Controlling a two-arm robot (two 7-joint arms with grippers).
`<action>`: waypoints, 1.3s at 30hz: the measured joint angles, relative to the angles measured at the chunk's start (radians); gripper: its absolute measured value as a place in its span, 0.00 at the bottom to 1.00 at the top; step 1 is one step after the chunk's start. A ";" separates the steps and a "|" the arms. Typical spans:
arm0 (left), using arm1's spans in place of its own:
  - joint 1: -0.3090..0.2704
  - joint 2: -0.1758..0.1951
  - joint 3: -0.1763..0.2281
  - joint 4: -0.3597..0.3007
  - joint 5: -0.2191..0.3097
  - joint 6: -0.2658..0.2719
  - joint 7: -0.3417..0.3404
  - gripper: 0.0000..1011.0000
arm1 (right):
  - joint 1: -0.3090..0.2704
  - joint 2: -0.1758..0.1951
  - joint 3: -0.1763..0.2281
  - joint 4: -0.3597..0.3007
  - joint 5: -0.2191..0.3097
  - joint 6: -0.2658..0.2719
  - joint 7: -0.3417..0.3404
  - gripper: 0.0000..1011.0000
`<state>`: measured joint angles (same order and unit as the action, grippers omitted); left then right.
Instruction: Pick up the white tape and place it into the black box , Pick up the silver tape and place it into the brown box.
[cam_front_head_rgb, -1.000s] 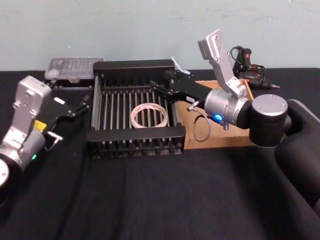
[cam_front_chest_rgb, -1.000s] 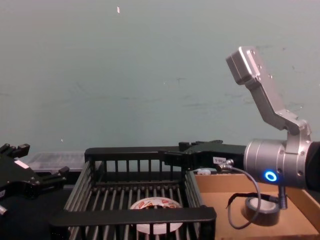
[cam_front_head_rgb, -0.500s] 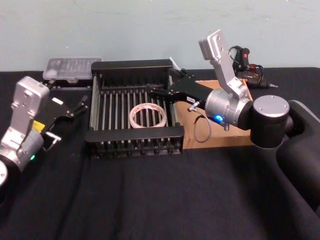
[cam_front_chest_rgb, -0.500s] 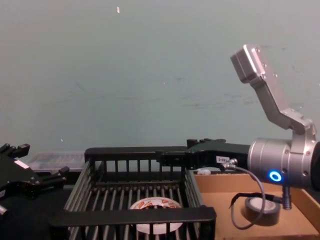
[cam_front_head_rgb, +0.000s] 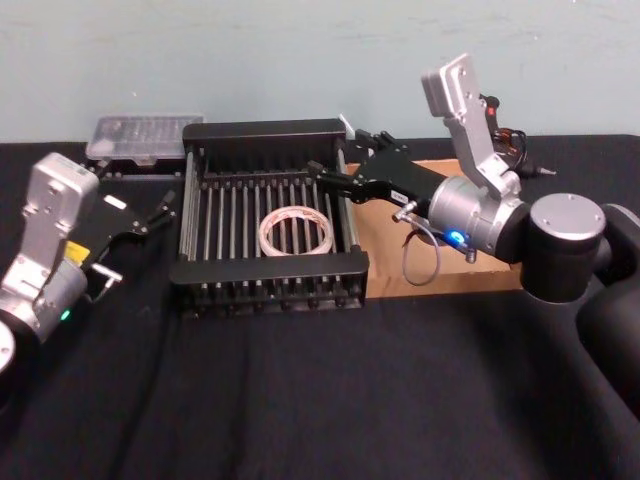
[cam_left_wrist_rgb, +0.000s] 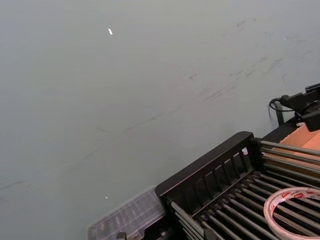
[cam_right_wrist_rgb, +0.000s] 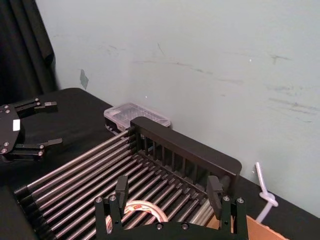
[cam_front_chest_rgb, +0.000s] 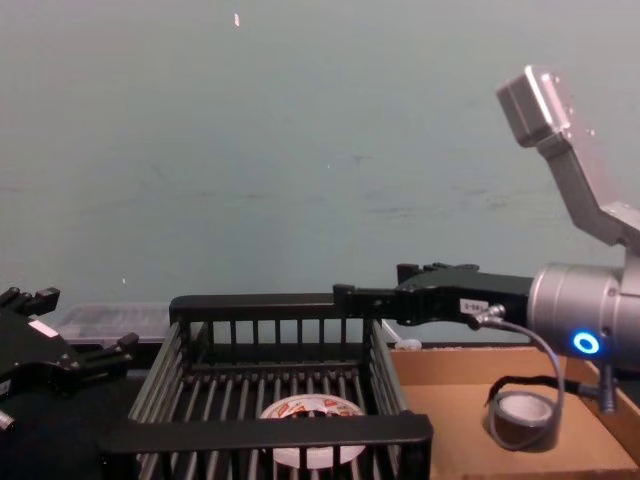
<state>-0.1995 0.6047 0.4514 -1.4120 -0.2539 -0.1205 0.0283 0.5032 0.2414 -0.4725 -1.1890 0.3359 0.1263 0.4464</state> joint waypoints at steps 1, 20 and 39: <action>0.000 0.000 0.000 0.000 0.000 0.000 0.000 0.99 | -0.009 0.005 0.004 -0.015 0.001 0.002 -0.005 0.99; 0.000 0.000 0.000 0.000 0.000 0.000 0.000 0.99 | -0.180 0.087 0.056 -0.260 0.038 0.007 -0.051 0.99; 0.000 0.000 0.000 0.000 0.000 0.000 0.000 0.99 | -0.355 0.138 0.134 -0.436 0.006 0.007 -0.161 0.99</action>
<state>-0.1995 0.6047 0.4514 -1.4120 -0.2539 -0.1205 0.0283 0.1483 0.3790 -0.3389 -1.6253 0.3420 0.1337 0.2853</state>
